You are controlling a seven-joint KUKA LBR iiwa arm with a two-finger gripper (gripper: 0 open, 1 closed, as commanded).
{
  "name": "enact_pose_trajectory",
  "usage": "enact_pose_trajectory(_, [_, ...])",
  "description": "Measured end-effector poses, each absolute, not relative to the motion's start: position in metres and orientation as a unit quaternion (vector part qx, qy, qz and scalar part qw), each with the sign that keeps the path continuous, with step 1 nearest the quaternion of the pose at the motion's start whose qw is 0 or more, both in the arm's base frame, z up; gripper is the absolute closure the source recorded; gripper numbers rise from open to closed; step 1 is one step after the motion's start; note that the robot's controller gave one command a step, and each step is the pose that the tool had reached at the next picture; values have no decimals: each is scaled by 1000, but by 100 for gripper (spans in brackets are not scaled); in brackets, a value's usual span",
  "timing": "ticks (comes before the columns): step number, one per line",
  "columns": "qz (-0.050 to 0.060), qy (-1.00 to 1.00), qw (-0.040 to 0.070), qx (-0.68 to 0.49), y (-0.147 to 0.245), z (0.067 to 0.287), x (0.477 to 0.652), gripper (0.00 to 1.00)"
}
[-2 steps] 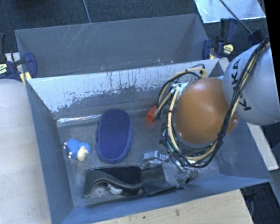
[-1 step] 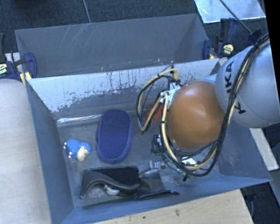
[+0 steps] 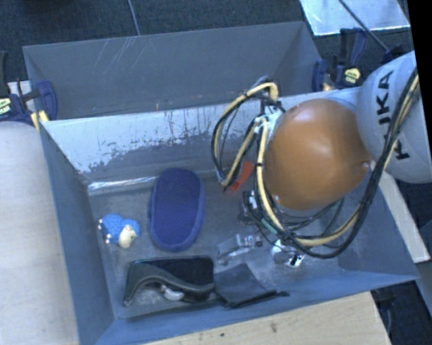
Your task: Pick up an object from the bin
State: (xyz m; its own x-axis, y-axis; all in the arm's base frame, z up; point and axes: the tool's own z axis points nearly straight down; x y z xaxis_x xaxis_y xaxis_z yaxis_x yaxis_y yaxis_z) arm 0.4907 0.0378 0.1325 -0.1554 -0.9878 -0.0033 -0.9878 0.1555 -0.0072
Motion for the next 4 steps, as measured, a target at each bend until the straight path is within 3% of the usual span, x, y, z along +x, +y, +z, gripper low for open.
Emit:
enact_pose_trajectory(1, [1, 753, -2, -658, 39, 67, 495, 0])
enact_pose_trajectory(2, [0, 493, 1, -870, 8, 70, 493, 0])
enact_pose_trajectory(3, [1, 494, 1, -869, 9, 70, 492, 100])
enact_pose_trajectory(4, [-3, 501, 2, -866, -24, 238, 495, 100])
